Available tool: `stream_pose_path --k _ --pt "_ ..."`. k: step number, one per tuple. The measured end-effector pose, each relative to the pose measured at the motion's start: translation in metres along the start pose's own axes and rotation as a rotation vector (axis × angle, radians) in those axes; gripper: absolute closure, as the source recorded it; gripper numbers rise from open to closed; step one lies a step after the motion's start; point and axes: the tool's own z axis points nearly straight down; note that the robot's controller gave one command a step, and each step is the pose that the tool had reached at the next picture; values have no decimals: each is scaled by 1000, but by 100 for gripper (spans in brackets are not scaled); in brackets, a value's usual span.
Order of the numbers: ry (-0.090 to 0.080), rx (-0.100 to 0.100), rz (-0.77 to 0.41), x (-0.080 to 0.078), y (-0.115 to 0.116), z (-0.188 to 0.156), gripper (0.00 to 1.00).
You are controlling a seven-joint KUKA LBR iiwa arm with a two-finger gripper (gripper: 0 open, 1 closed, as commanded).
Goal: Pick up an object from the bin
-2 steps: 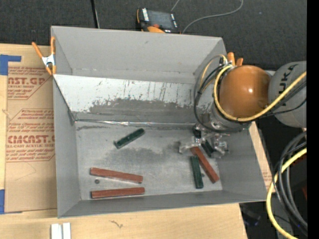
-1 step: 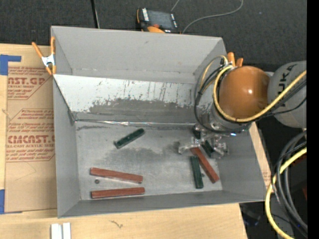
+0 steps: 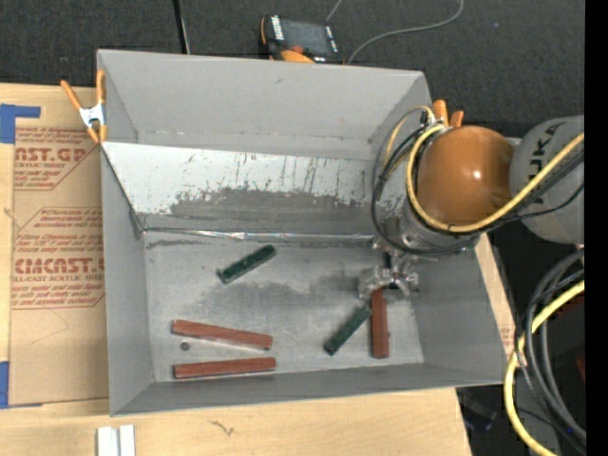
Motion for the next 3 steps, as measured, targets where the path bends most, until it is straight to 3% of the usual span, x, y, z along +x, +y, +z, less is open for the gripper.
stream_pose_path --k 1,2,3 --pt "0 0 0 0 0 0 100" --pt "2 6 -31 3 19 -111 100" --pt "1 7 -47 -9 32 -184 100"
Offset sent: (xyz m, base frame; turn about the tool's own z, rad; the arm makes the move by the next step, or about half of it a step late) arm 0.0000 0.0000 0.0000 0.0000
